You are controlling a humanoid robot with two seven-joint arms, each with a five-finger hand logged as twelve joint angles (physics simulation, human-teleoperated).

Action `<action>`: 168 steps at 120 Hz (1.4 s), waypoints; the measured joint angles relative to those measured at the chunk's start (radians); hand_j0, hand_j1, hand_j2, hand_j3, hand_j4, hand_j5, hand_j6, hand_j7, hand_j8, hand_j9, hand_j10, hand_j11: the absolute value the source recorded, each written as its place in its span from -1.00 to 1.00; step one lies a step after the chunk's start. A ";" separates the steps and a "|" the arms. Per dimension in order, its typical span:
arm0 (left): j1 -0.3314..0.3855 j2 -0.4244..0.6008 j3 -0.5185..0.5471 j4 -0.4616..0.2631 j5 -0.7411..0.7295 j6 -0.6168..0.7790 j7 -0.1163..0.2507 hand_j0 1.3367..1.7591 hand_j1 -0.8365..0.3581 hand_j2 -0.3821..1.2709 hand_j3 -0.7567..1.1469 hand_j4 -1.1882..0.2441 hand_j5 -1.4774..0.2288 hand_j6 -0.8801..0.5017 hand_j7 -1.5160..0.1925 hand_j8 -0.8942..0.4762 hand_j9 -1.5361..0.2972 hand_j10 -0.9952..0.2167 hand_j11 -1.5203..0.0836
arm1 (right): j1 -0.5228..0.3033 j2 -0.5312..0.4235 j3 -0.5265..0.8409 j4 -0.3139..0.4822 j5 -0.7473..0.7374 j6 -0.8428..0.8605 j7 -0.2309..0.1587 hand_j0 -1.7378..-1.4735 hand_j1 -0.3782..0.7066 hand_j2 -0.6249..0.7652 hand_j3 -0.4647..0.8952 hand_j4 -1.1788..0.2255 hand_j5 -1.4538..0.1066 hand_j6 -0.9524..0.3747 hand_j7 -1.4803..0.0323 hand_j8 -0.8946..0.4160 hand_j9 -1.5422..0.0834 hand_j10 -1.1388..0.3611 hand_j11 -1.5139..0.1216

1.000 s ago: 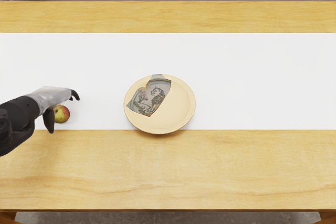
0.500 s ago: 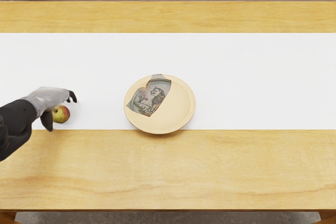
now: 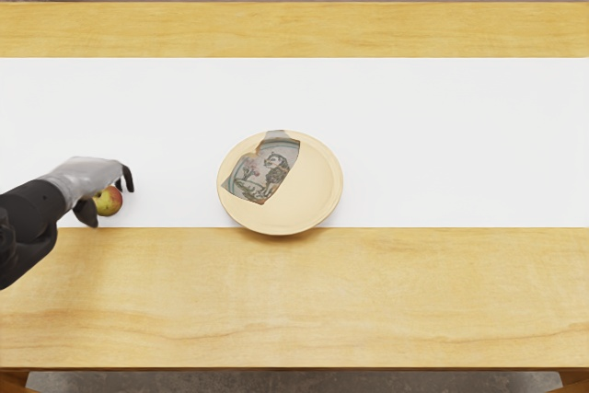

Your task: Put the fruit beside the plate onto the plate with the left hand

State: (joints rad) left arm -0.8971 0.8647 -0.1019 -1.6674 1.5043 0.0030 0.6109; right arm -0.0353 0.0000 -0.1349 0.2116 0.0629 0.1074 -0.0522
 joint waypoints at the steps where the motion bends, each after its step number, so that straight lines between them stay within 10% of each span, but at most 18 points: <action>1: 0.001 0.000 0.000 0.000 0.000 0.000 0.000 0.52 0.05 -0.42 -0.20 0.00 0.01 -0.42 0.06 -0.39 0.01 -0.14 0.13 | 0.000 0.000 0.000 0.000 0.000 0.000 0.000 -0.40 -0.92 -0.10 -0.32 0.66 0.84 0.42 0.93 0.35 0.88 0.50 0.83; 92: -0.015 -0.009 -0.061 0.019 -0.074 -0.003 0.000 0.49 -0.06 -0.17 -0.20 -0.34 -0.47 -0.33 -0.40 -0.34 -0.41 -0.56 -0.35 | 0.000 0.000 0.000 0.000 0.000 0.000 0.000 -0.40 -0.92 -0.10 -0.32 0.66 0.84 0.42 0.93 0.35 0.88 0.50 0.83; 132: -0.014 -0.069 -0.361 0.020 -0.658 -0.030 0.000 0.50 -0.08 -0.19 -0.20 -0.34 -0.48 -0.30 -0.38 -0.30 -0.41 -0.58 -0.35 | 0.000 0.000 0.000 0.000 -0.001 0.000 0.000 -0.40 -0.92 -0.10 -0.32 0.66 0.84 0.42 0.93 0.35 0.88 0.50 0.83; 168: 0.000 -0.065 -0.548 0.122 -1.166 -0.428 0.000 0.50 -0.19 -0.02 -0.20 -0.33 -0.47 -0.29 -0.38 -0.29 -0.40 -0.58 -0.33 | 0.000 0.000 0.000 0.000 -0.001 0.000 0.000 -0.40 -0.92 -0.10 -0.32 0.66 0.84 0.42 0.93 0.35 0.88 0.50 0.83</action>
State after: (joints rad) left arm -0.8967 0.8001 -0.6499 -1.5454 0.3378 -0.4247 0.6112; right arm -0.0353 0.0000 -0.1351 0.2117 0.0617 0.1074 -0.0522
